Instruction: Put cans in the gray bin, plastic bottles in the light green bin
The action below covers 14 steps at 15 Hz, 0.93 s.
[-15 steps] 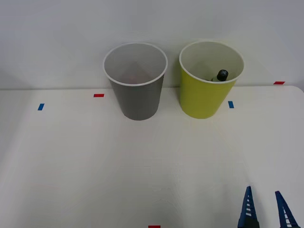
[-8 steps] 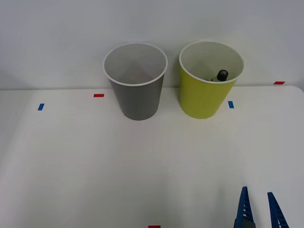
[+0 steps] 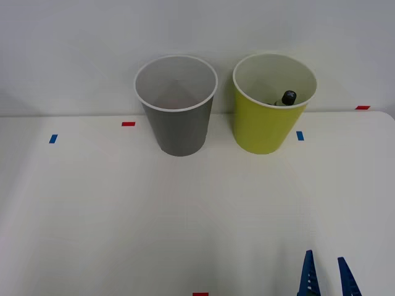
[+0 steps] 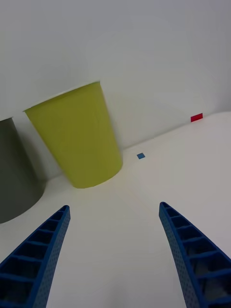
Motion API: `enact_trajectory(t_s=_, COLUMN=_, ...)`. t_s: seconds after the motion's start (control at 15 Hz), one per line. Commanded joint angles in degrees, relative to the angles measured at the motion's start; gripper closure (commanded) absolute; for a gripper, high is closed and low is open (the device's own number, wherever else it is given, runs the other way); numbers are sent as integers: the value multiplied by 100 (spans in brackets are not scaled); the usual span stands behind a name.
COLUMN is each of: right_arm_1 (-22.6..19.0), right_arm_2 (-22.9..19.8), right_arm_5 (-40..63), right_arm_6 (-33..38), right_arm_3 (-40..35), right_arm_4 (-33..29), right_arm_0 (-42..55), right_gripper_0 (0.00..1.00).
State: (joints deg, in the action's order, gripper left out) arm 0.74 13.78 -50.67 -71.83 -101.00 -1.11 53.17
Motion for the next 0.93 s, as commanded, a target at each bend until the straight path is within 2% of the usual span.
enact_trajectory(t_s=0.07, right_arm_1=-3, right_arm_2=-51, right_arm_5=-4, right_arm_6=28, right_arm_3=2, right_arm_4=-152, right_arm_0=1, right_gripper_0=37)
enact_trajectory(t_s=0.2, right_arm_1=-21, right_arm_2=-86, right_arm_5=-4, right_arm_6=-24, right_arm_3=2, right_arm_4=-267, right_arm_0=-8, right_gripper_0=37)
enact_trajectory(t_s=0.53, right_arm_1=-197, right_arm_2=-464, right_arm_5=-4, right_arm_6=28, right_arm_3=2, right_arm_4=-1436, right_arm_0=-281, right_gripper_0=37)
enact_trajectory(t_s=0.93, right_arm_1=-320, right_arm_2=-482, right_arm_5=4, right_arm_6=72, right_arm_3=2, right_arm_4=-1928, right_arm_0=-377, right_gripper_0=37)
